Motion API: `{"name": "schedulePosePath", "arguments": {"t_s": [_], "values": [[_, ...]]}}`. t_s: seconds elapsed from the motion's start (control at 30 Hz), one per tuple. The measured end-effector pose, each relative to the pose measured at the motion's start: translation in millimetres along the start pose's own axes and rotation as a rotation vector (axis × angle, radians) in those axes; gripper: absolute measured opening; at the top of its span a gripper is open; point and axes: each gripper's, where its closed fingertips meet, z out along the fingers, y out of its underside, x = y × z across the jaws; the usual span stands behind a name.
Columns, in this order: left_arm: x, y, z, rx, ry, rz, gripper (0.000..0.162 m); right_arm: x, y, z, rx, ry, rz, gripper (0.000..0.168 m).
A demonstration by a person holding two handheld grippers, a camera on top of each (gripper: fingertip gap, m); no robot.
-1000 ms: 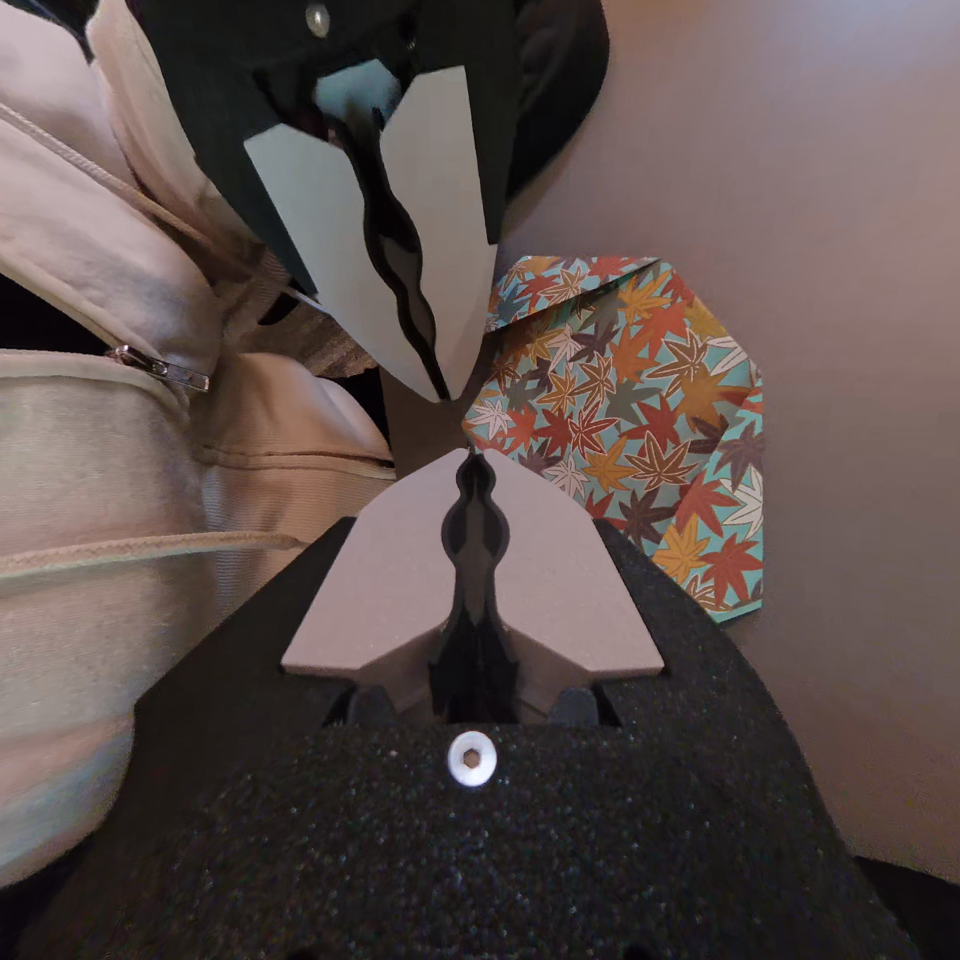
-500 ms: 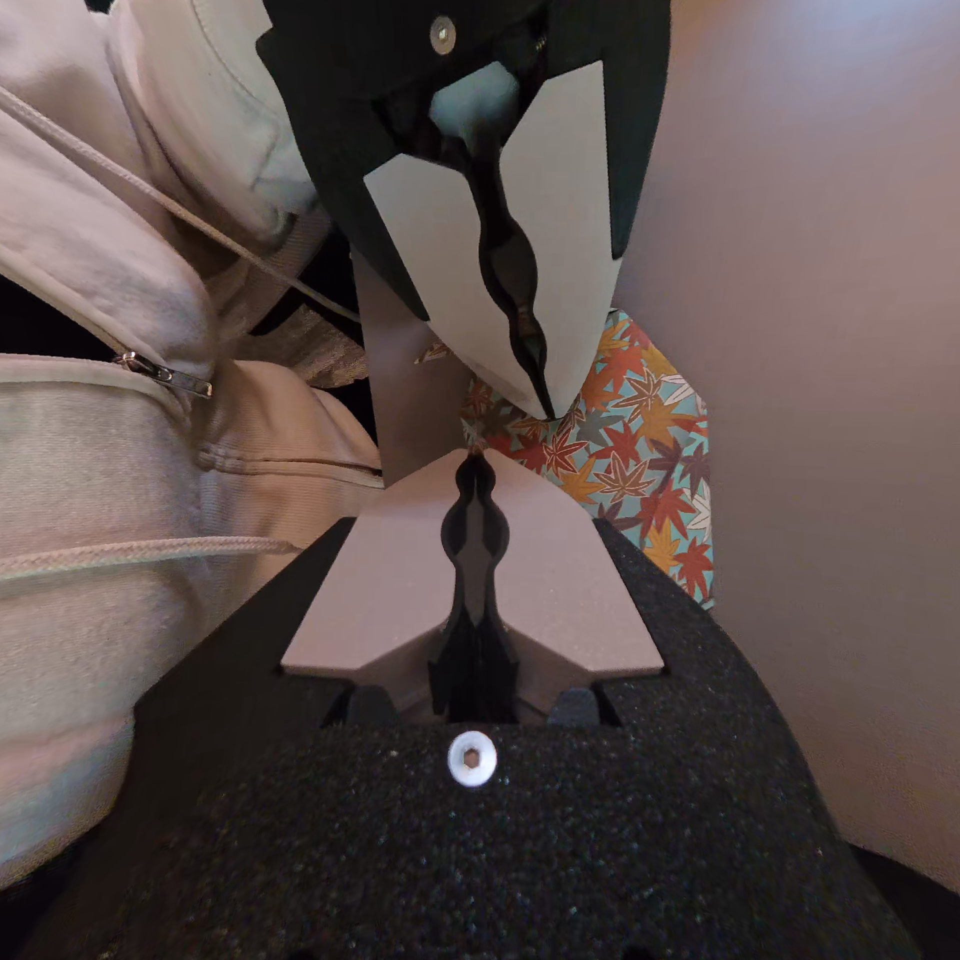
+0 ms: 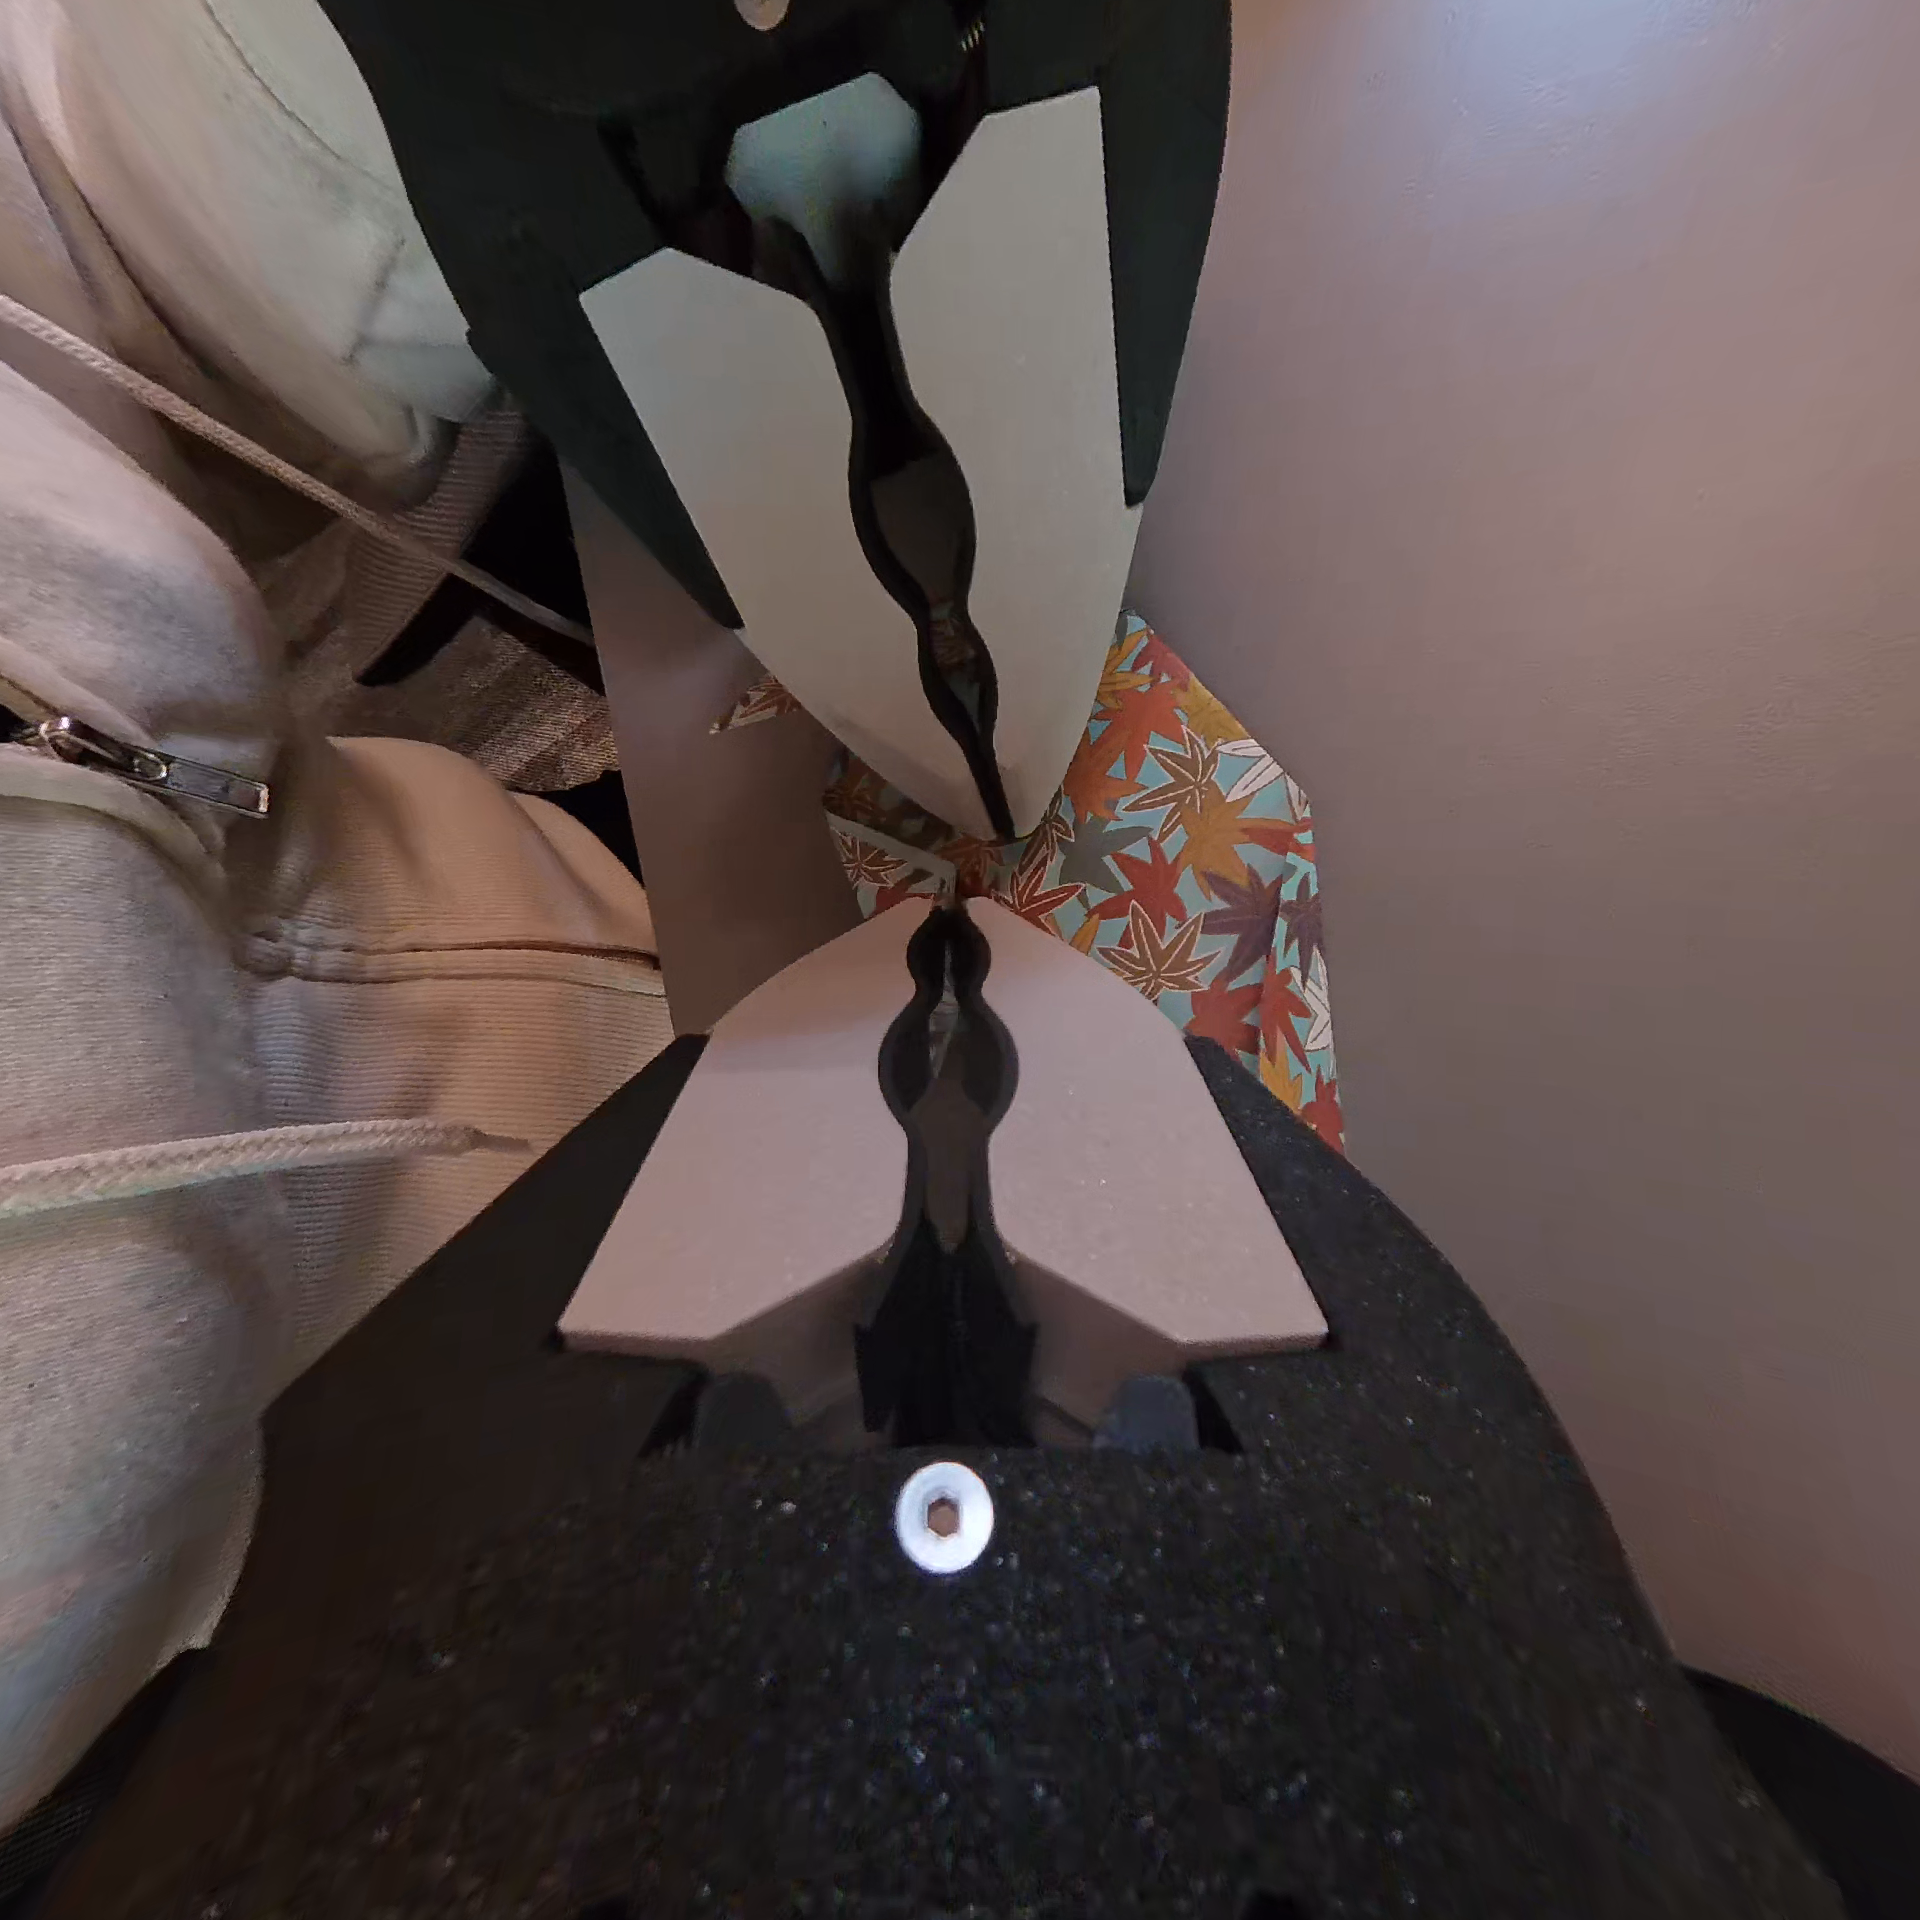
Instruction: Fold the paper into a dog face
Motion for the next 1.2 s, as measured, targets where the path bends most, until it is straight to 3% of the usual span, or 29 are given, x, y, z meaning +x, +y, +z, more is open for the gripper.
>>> {"name": "schedulePosePath", "arguments": {"t_s": [1.2], "values": [[4.6,-1.0,1.4,-0.01,-0.008,0.052,0.008,-5.2,-6.0,-2.5,0.086,-0.041,0.097,0.002]]}}
